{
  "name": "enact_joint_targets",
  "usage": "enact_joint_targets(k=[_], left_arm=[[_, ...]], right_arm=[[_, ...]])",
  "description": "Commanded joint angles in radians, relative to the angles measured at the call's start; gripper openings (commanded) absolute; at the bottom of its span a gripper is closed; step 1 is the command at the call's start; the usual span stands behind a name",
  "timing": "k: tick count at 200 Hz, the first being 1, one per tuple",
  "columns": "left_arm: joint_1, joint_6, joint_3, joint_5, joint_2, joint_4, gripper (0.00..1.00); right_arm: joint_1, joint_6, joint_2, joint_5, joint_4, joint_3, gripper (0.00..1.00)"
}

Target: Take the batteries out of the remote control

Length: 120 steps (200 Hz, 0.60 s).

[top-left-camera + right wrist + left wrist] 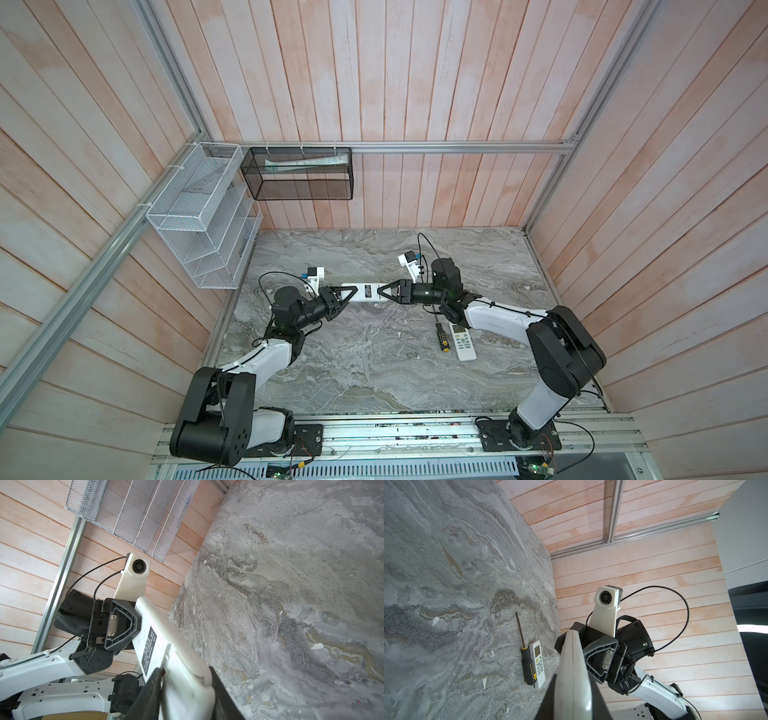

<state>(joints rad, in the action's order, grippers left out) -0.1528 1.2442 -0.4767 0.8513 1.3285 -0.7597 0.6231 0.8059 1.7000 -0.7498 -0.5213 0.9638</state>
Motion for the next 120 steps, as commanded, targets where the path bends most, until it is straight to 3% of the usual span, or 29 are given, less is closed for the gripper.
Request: enact_joint_targets(k=[1, 120], left_arm=[[-0.007, 0.009, -0.006, -0.031, 0.026, -0.016, 0.0], [-0.008, -0.021, -0.012, -0.056, 0.02, 0.033, 0.0]], right_arm=[[0.012, 0.003, -0.003, -0.038, -0.047, 0.012, 0.39], [-0.02, 0.057, -0.019, -0.059, -0.107, -0.035, 0.4]])
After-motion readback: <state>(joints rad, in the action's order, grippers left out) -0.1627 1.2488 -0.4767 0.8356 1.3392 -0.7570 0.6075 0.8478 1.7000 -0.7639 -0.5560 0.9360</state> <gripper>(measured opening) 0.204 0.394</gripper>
